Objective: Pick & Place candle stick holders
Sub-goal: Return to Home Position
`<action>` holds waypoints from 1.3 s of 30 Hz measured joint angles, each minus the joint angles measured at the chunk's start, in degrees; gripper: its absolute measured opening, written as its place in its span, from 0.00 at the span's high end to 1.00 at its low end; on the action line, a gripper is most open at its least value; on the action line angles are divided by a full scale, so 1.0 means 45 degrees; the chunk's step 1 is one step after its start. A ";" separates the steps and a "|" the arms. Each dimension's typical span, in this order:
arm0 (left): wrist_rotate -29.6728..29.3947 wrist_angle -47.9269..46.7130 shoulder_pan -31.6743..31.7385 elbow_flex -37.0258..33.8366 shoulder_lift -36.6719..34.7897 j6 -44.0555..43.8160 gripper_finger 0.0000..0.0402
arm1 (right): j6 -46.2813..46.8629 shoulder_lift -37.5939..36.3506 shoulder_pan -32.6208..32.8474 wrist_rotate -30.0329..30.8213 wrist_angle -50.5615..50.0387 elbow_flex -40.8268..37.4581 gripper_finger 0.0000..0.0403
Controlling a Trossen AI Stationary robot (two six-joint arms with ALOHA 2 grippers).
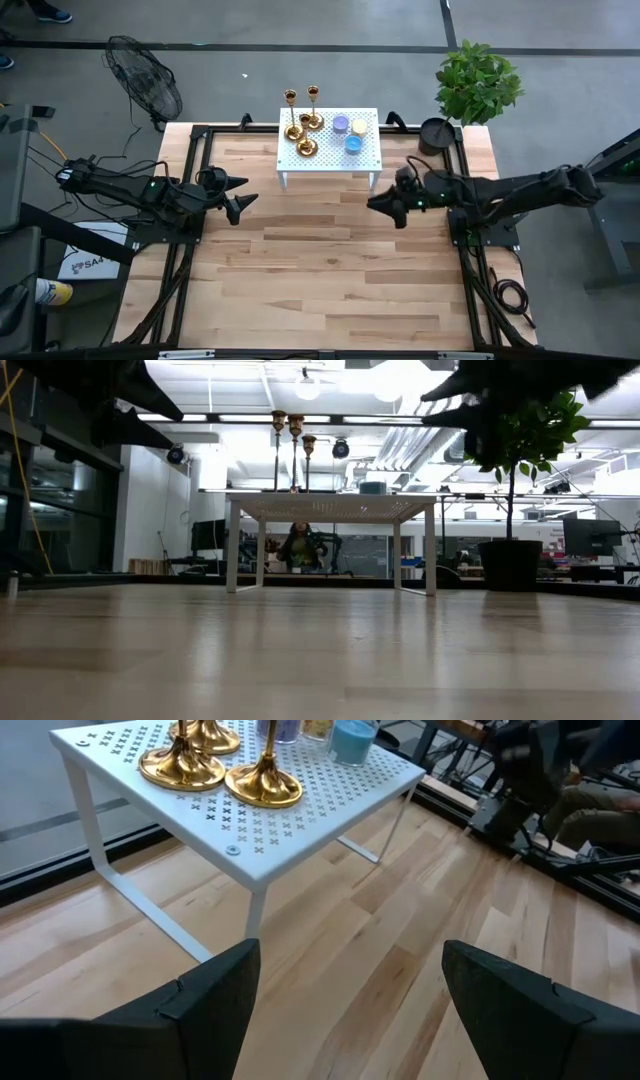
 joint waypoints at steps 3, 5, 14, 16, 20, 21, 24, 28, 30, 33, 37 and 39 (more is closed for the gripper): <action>0.0007 0.0004 0.0000 0.0000 0.0001 0.0003 0.24 | 0.1304 -0.0467 -0.0005 -0.0433 0.2389 -0.1557 0.72; 0.0025 0.0007 0.0000 0.0000 -0.0004 0.0000 0.24 | 0.1511 -0.0774 -0.0005 -0.0453 0.3822 -0.2430 0.72; 0.0935 0.0849 0.0000 0.0000 -0.0004 0.0318 0.24 | -0.0494 -0.2467 0.0103 -0.1135 0.8352 -0.5297 0.72; 0.1117 0.1401 0.0000 0.0000 -0.0008 0.1208 0.24 | -0.0677 -0.2967 0.0107 -0.1089 0.8706 -0.5838 0.72; 0.1943 0.2743 0.0000 0.0000 -0.0023 0.3080 0.24 | -0.1186 -0.3911 0.0107 -0.1099 0.8954 -0.6477 0.72; 0.2246 0.2965 0.0000 0.0000 -0.0023 0.3399 0.24 | -0.1383 -0.4117 0.0107 -0.1103 0.8966 -0.6564 0.72; 0.2693 0.3376 0.0000 -0.0091 -0.0018 0.3837 0.24 | -0.2070 -0.4732 0.0107 -0.1107 0.8896 -0.6727 0.72; 0.2889 0.4975 0.0000 -0.1279 -0.0406 0.3916 0.24 | -0.2808 -0.5494 0.0107 -0.1417 0.8363 -0.6727 0.72; 0.2937 0.6245 0.0000 -0.2177 -0.0870 0.3944 0.24 | -0.2984 -0.5846 0.0107 -0.1519 0.7982 -0.6727 0.72; 0.3361 0.7674 0.0000 -0.3458 -0.1707 0.4166 0.24 | -0.3079 -0.6362 0.0107 -0.1764 0.7358 -0.6727 0.72; 0.3654 0.8785 -0.0005 -0.4512 -0.2753 0.4283 0.24 | -0.3294 -0.7142 0.0107 -0.1976 0.6568 -0.6727 0.72; 0.3697 0.8808 0.0000 -0.4803 -0.3255 0.4371 0.24 | -0.3479 -0.7575 0.0107 -0.1972 0.6318 -0.6727 0.72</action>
